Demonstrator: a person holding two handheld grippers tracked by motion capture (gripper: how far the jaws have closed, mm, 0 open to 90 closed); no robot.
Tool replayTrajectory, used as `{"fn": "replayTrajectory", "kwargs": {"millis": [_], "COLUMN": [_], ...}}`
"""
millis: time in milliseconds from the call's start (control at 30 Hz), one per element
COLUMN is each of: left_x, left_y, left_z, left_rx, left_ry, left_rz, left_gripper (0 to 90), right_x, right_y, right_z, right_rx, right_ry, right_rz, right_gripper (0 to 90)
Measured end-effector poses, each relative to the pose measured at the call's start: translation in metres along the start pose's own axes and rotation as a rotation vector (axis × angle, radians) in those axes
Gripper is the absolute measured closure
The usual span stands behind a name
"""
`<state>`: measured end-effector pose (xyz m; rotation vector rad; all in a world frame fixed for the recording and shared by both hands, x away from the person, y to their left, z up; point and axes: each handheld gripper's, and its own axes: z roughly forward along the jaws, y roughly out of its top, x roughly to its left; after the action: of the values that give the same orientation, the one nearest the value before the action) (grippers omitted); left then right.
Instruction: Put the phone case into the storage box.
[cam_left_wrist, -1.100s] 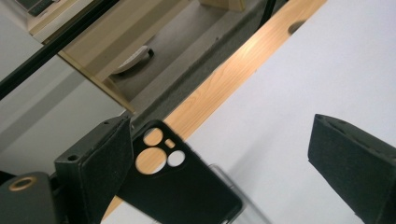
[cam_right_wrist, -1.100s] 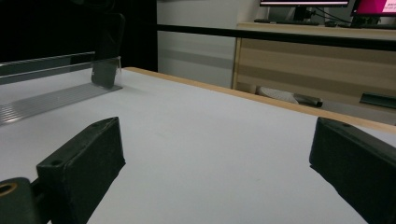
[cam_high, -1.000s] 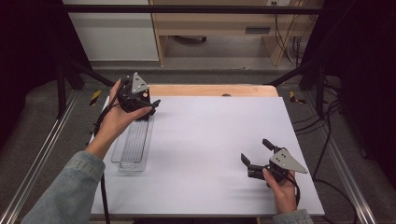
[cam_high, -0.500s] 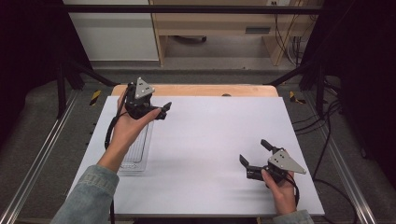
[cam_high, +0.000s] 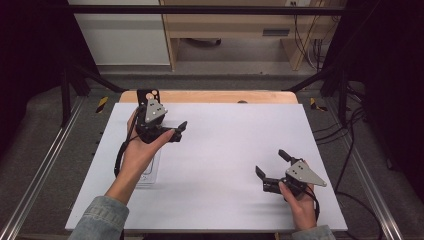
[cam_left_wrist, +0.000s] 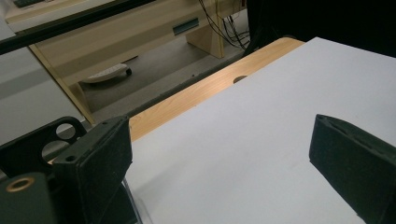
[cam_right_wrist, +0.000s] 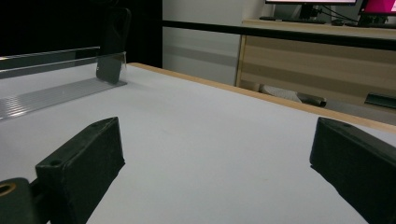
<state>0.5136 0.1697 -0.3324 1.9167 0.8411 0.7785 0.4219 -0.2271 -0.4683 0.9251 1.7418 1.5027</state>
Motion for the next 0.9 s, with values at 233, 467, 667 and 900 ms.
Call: {"fn": "replayTrajectory", "kwargs": {"millis": [233, 467, 667, 900], "left_x": [0.007, 0.004, -0.001, -0.007], "left_y": [-0.01, -0.014, -0.017, -0.023], "left_z": [-0.01, -0.014, -0.017, -0.024], "left_rx": [-0.032, -0.047, -0.054, -0.097], "left_ry": [0.009, 0.006, -0.003, 0.002], "left_rz": [-0.023, -0.023, -0.019, -0.016], "left_gripper": [5.5, 5.1, 5.0, 4.9], "right_x": [0.0, -0.001, -0.001, -0.001], "right_y": [0.0, 0.0, 0.0, 0.0], "right_z": [0.001, -0.001, -0.001, -0.001], "right_rx": [0.003, 0.001, 0.001, 0.0], "right_ry": [-0.002, -0.007, -0.008, -0.009], "right_rz": [-0.002, 0.001, -0.002, -0.003], "right_gripper": [3.0, 3.0, 3.1, 3.0]}}
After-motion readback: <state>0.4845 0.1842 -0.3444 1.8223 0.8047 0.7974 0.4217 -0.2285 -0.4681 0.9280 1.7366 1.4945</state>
